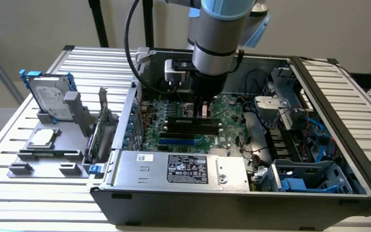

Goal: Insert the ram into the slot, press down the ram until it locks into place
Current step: 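Insert the ram into the slot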

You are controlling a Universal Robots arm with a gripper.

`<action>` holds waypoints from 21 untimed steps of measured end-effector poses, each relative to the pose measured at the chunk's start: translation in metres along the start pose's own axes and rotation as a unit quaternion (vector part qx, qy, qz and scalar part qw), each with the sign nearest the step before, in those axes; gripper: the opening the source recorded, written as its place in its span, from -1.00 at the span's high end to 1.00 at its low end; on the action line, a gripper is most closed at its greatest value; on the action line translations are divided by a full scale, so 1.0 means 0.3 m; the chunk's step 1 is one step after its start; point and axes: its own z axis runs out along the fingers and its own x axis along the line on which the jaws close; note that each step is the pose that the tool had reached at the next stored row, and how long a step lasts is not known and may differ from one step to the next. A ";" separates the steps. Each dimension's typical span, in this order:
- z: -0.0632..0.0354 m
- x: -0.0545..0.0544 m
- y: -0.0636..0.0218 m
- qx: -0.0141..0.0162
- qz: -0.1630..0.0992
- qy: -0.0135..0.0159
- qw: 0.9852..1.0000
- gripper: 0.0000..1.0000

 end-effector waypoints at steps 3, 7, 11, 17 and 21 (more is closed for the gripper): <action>0.005 0.001 0.000 0.000 0.001 -0.001 1.000 0.73; 0.008 0.003 -0.004 0.000 0.003 -0.002 1.000 0.73; 0.014 0.008 -0.009 0.000 0.005 -0.002 1.000 0.73; 0.024 0.013 -0.010 0.000 0.008 -0.002 1.000 0.73; 0.030 0.013 -0.010 0.000 0.008 -0.002 1.000 0.73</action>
